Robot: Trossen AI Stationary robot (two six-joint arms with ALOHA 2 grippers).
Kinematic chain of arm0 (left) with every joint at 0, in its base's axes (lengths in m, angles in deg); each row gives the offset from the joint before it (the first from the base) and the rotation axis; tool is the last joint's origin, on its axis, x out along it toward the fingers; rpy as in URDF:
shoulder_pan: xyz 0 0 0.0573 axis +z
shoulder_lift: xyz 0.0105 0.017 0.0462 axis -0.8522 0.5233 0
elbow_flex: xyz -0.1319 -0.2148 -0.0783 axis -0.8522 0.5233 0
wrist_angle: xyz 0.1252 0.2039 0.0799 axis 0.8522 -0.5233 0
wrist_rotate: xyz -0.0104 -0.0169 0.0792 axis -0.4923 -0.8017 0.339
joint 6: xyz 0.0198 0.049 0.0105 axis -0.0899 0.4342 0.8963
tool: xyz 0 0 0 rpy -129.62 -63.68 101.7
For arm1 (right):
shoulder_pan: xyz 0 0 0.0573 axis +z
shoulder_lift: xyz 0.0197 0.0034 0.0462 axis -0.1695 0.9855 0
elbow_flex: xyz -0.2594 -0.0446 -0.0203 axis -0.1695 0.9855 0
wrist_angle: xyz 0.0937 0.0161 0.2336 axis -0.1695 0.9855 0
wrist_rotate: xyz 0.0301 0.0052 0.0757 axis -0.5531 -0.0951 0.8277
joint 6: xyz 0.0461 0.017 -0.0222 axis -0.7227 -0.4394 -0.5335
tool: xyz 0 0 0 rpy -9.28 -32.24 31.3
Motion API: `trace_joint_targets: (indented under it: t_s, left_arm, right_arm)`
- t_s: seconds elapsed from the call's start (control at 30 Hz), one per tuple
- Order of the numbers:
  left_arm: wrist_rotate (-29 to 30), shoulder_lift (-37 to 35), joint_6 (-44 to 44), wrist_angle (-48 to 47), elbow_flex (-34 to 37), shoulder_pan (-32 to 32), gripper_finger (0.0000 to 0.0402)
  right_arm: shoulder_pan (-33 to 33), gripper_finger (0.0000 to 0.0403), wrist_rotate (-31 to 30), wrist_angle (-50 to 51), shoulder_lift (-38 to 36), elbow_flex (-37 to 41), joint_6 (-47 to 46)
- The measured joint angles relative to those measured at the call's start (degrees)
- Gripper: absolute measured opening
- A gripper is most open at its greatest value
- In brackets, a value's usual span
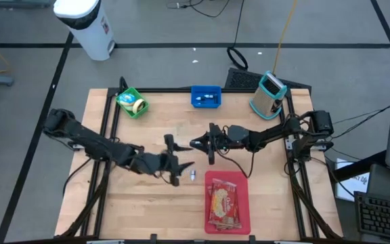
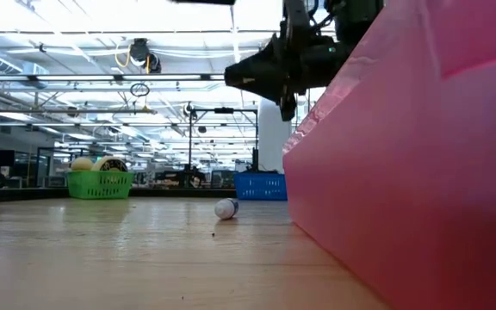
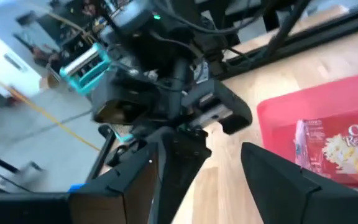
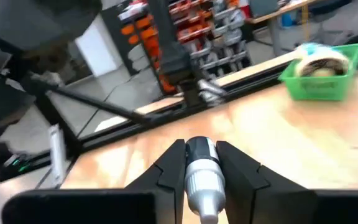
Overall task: Pick & Place Food Item
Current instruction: Put the black food coloring into the blue bin
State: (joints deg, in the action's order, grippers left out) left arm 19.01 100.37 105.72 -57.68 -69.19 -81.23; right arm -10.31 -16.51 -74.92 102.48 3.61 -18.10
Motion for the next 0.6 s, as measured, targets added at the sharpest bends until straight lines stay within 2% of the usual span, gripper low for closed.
trace_joint_targets:
  t_s: [0.13, 0.23, 0.3, 0.43, 0.53, 0.6]
  left_arm:
    - [-1.99, -6.11, -4.26, 1.64, 7.48, 2.56, 0.0224]
    - [-3.63, -8.48, -6.63, 10.42, 16.4, 4.96, 0.0212]
    - [-6.02, -8.96, -8.27, 20.68, 22.3, 6.59, 0.0205]
    - [-11.32, -7.61, -12.38, 38.22, 31.42, 9.94, 0.0193]
    - [-12.86, -6.41, -14.53, 43.2, 34.84, 12.1, 0.0187]
    - [-13.11, -6.01, -15.48, 43.26, 35.65, 13.36, 0.0187]
  right_arm:
    - [-1.98, 0.006, -0.54, 0.69, -0.33, -0.04, -0.42]
    - [-3.92, 0.006, -1.52, 2.48, -0.68, -0.04, -1.34]
    - [-5.83, 0.006, -1.72, 6.45, -1.01, -1.64, -1.11]
    - [-10.2, 0.006, -1.7, 24.84, -0.95, -9.83, 0.97]
    - [-13.76, 0.006, -2.34, 41.58, -0.88, -18.64, 5.49]
    - [-16.23, 0.006, -5.05, 48.13, 0.65, -23.86, 8.67]
